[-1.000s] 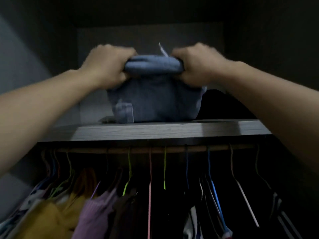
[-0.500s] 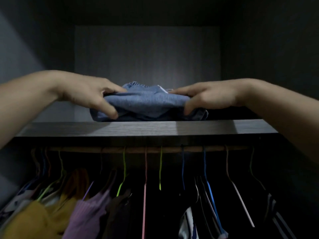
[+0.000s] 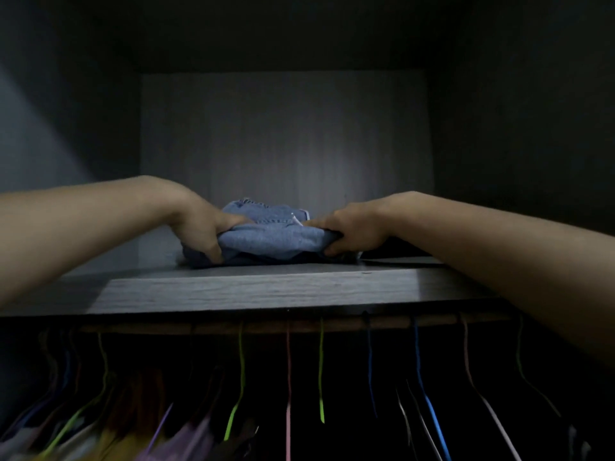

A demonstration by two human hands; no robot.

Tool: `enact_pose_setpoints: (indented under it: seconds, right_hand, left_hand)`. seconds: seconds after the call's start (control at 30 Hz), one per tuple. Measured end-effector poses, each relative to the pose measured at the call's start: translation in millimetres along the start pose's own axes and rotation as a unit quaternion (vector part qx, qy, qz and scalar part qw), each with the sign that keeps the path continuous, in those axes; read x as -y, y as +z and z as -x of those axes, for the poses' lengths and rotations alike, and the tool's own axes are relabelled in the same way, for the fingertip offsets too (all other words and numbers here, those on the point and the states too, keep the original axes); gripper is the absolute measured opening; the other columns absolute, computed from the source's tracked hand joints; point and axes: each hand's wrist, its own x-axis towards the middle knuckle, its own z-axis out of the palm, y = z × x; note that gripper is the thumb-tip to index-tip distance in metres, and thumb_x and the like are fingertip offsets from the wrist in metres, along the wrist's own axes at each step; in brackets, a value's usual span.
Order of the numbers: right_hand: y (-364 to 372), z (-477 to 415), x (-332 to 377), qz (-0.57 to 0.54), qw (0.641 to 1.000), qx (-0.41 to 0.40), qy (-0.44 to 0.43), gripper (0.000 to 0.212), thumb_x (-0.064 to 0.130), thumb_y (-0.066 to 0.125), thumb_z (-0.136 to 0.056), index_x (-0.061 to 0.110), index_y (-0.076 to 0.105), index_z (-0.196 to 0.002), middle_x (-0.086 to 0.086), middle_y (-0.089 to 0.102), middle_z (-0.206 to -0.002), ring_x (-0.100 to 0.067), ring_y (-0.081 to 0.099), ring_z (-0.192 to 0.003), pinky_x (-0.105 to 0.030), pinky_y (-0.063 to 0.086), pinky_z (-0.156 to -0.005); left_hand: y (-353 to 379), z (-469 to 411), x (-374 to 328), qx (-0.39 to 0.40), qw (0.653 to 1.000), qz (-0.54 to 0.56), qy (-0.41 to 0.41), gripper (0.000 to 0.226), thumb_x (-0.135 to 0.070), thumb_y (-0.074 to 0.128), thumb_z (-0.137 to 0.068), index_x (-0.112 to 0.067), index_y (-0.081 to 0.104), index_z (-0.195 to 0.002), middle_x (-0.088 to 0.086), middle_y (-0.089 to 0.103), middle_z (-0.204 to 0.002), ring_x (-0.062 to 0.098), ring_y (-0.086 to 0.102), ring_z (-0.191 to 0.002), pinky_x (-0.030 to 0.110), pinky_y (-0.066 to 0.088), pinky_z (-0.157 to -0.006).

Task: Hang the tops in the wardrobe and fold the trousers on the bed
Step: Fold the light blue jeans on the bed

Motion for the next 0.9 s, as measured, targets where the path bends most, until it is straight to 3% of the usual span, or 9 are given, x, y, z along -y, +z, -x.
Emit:
enact_pose_setpoints:
  seconds: [0.13, 0.23, 0.3, 0.37, 0.5, 0.6, 0.7, 0.8, 0.9]
  right_hand:
    - [2, -19, -17, -0.047, 0.998, 0.041, 0.021, 0.059, 0.020, 0.060, -0.097, 0.030, 0.036, -0.150, -0.012, 0.063, -0.129, -0.028, 0.064, -0.109, -0.036, 0.047, -0.100]
    - [1, -33, -29, 0.006, 0.999, 0.036, 0.040, 0.059, 0.023, 0.062, -0.096, 0.021, 0.039, -0.150, -0.009, 0.054, -0.142, -0.024, 0.053, -0.123, -0.024, 0.033, -0.096]
    - [7, -43, -35, 0.015, 0.998, 0.035, 0.052, 0.060, 0.025, 0.061, -0.097, 0.021, 0.036, -0.152, -0.010, 0.052, -0.144, -0.025, 0.051, -0.125, -0.019, 0.029, -0.083]
    - [15, -50, -41, 0.017, 0.997, 0.036, 0.064, 0.065, 0.028, 0.060, -0.098, 0.024, 0.029, -0.155, -0.012, 0.050, -0.146, -0.026, 0.049, -0.128, -0.020, 0.028, -0.085]
    - [19, -54, -50, 0.018, 0.995, 0.039, 0.089, 0.074, 0.037, 0.056, -0.099, 0.034, 0.012, -0.158, -0.011, 0.042, -0.153, -0.028, 0.044, -0.135, -0.028, 0.032, -0.105]
    - [15, -53, -44, -0.011, 0.992, 0.053, 0.113, 0.076, 0.036, 0.057, -0.096, 0.036, 0.014, -0.158, -0.008, 0.040, -0.155, -0.026, 0.043, -0.137, -0.026, 0.030, -0.103]
    - [10, -43, -39, -0.088, 0.986, 0.018, 0.139, 0.067, 0.033, 0.055, -0.093, 0.031, 0.029, -0.155, -0.008, 0.043, -0.153, -0.024, 0.046, -0.133, -0.025, 0.032, -0.096]
    - [-5, -23, -47, -0.094, 0.978, -0.080, 0.171, 0.057, 0.045, 0.045, -0.099, 0.031, 0.034, -0.153, -0.009, 0.040, -0.155, -0.027, 0.041, -0.139, -0.029, 0.033, -0.108]
    - [-16, 2, -53, -0.050, 0.958, -0.171, 0.225, 0.061, 0.057, 0.039, -0.099, 0.026, 0.036, -0.151, -0.016, 0.043, -0.151, -0.032, 0.042, -0.138, -0.035, 0.035, -0.111]
  left_hand:
    - [-1, -33, 7, 0.001, 1.000, 0.024, 0.014, 0.081, -0.013, 0.064, -0.091, -0.031, 0.015, -0.152, 0.003, 0.043, -0.139, 0.022, 0.044, -0.126, 0.041, 0.039, -0.109]
    - [2, -61, 10, -0.029, 0.998, 0.043, 0.043, 0.078, -0.005, 0.062, -0.089, -0.023, 0.019, -0.152, 0.005, 0.041, -0.145, 0.022, 0.039, -0.133, 0.039, 0.033, -0.114]
    - [10, -80, 12, -0.063, 0.994, 0.050, 0.068, 0.074, 0.000, 0.060, -0.088, -0.015, 0.023, -0.150, 0.006, 0.038, -0.149, 0.019, 0.035, -0.136, 0.027, 0.025, -0.115]
    - [16, -93, 17, -0.092, 0.991, 0.063, 0.075, 0.073, 0.002, 0.060, -0.086, -0.012, 0.025, -0.150, 0.006, 0.036, -0.150, 0.016, 0.034, -0.137, 0.016, 0.022, -0.110]
    - [15, -102, 25, -0.089, 0.987, 0.121, 0.058, 0.077, 0.002, 0.057, -0.084, -0.019, 0.025, -0.151, 0.006, 0.038, -0.149, 0.021, 0.036, -0.138, 0.036, 0.027, -0.118]
    - [7, -96, 20, -0.084, 0.988, 0.130, 0.027, 0.076, -0.002, 0.057, -0.083, -0.027, 0.030, -0.150, 0.004, 0.045, -0.142, 0.022, 0.043, -0.129, 0.040, 0.037, -0.111]
    - [-2, -79, 12, -0.112, 0.984, 0.140, 0.012, 0.074, -0.011, 0.060, -0.078, -0.027, 0.039, -0.148, 0.003, 0.048, -0.141, 0.022, 0.048, -0.125, 0.038, 0.042, -0.106]
    - [-16, -58, 8, -0.219, 0.960, 0.175, -0.002, 0.057, -0.017, 0.052, -0.091, -0.018, 0.042, -0.147, 0.009, 0.045, -0.149, 0.026, 0.047, -0.130, 0.030, 0.039, -0.104]
    - [-27, -33, 5, -0.401, 0.908, 0.083, -0.085, 0.047, -0.037, 0.037, -0.100, -0.020, 0.046, -0.143, 0.012, 0.049, -0.145, 0.033, 0.050, -0.126, 0.038, 0.042, -0.093]
